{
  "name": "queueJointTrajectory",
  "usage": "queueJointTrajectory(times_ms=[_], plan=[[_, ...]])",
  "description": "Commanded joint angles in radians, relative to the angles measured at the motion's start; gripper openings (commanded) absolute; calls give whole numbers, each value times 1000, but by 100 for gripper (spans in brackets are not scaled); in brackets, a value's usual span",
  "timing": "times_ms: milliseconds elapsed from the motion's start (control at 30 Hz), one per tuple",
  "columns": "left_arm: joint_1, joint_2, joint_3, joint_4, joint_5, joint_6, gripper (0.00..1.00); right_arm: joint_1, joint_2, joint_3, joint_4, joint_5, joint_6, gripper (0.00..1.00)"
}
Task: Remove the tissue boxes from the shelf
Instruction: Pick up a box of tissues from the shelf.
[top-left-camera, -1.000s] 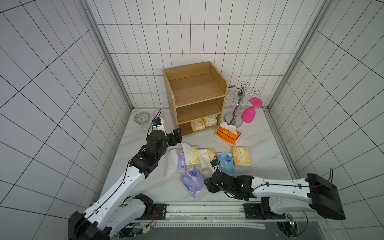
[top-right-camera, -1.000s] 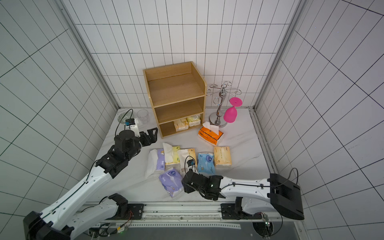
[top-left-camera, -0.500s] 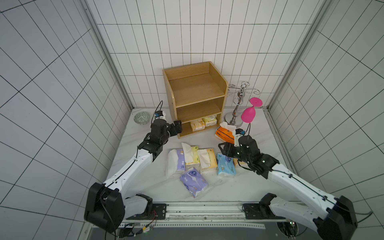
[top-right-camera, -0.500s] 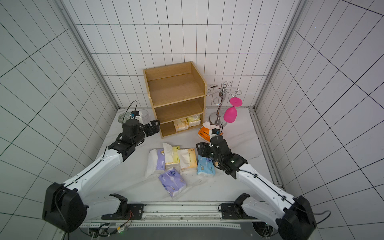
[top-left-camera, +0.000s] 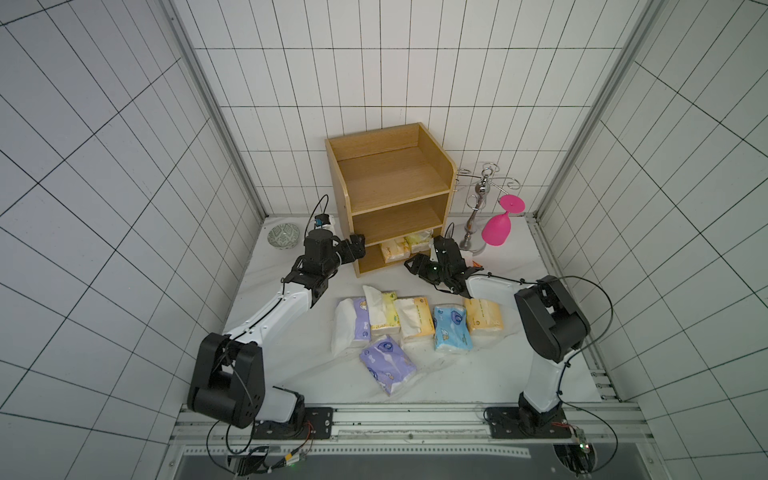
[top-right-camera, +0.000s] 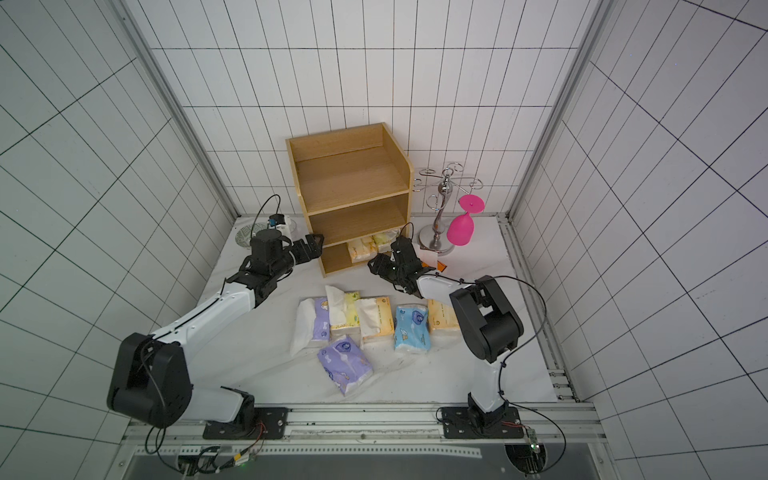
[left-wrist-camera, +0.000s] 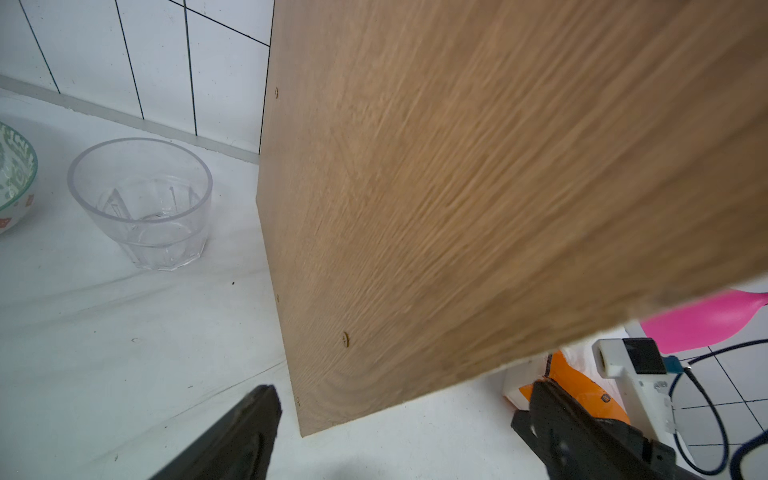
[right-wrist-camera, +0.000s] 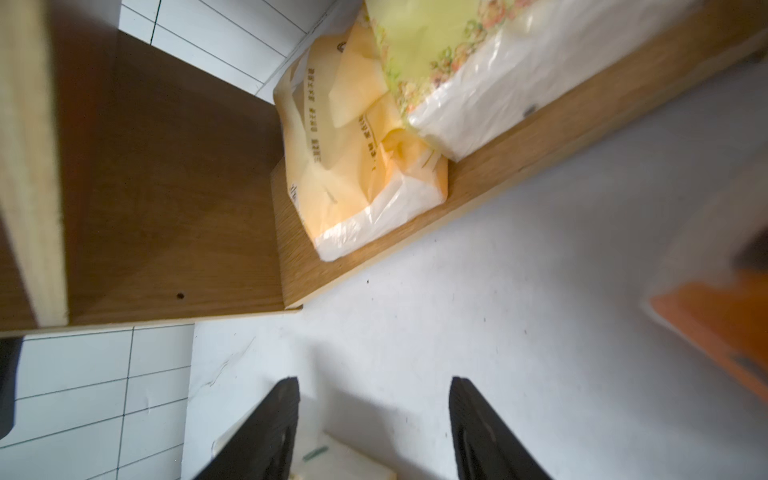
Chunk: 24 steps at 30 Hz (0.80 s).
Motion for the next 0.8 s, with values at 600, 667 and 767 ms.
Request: queueJointTrajectory(times_ms=[600,667,767], plan=[[36,48,-14,61,110,63,98,-2,267,246,198,138,162,70],[40,51,-15,60,112,69,98,2,286,270,176,147,162,70],[49,54,-14,60,122,66,98,5,308,296,156,149,159,65]])
